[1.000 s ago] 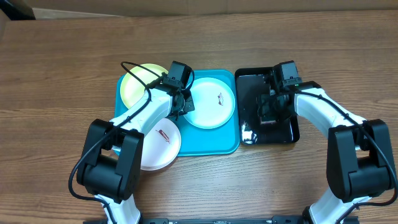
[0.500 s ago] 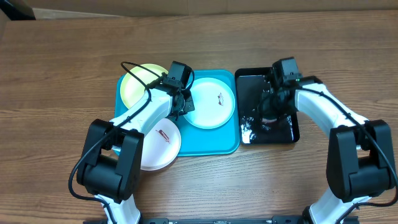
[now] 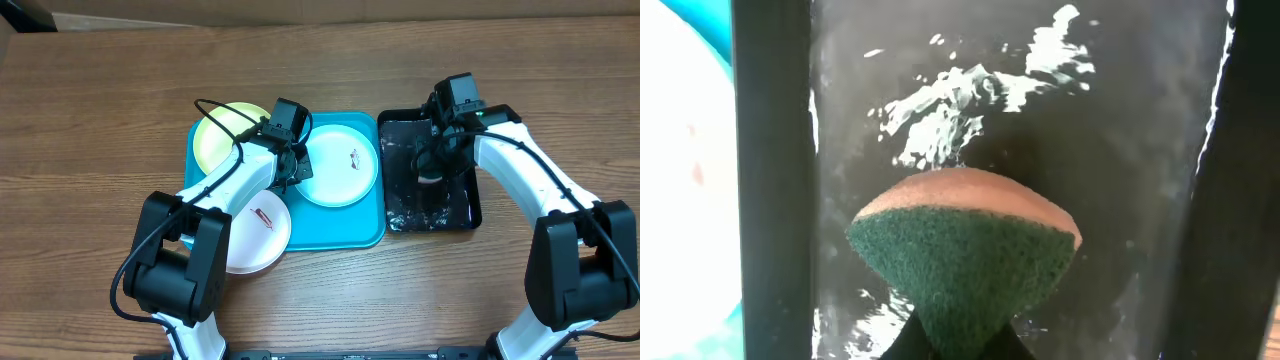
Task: Clean dirty plates on tray and stack at the side
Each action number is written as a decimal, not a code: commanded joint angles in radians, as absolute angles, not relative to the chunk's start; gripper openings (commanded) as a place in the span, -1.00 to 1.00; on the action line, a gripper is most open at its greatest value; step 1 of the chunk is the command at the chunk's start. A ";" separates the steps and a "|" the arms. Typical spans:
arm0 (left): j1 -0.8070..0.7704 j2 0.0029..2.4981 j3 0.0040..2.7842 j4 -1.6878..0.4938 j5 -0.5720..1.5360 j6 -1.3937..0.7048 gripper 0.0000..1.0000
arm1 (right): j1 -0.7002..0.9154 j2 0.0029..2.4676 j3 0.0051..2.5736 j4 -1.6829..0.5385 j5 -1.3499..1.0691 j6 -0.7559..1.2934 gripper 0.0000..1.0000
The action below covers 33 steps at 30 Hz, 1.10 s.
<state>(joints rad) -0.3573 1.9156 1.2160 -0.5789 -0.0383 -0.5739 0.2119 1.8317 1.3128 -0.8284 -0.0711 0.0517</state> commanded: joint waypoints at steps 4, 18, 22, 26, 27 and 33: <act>-0.350 1.929 1.209 -0.590 -0.056 -0.564 -0.92 | 0.215 1.794 1.367 -0.842 -0.068 0.051 -0.93; -0.350 1.928 1.209 -0.589 -0.056 -0.564 -0.91 | 0.215 1.794 1.367 -0.844 -0.068 0.051 -0.93; -0.350 1.928 1.209 -0.589 -0.056 -0.564 -0.92 | 0.215 1.794 1.367 -0.844 -0.068 0.051 -0.93; -0.350 1.929 1.209 -0.589 -0.055 -0.564 -0.91 | 0.215 1.794 1.362 -0.848 -0.068 0.051 -0.93; -0.350 1.928 1.209 -0.589 -0.056 -0.564 -0.91 | 0.215 1.794 1.357 -0.852 -0.069 0.051 -0.93; -0.350 1.928 1.209 -0.590 -0.056 -0.564 -0.92 | 0.215 1.794 1.272 -0.791 -0.038 0.051 -0.93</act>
<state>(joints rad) -0.3573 1.9156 1.2160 -0.5789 -0.0383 -0.5739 0.2119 1.8309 1.3148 -0.8173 -0.0639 0.0521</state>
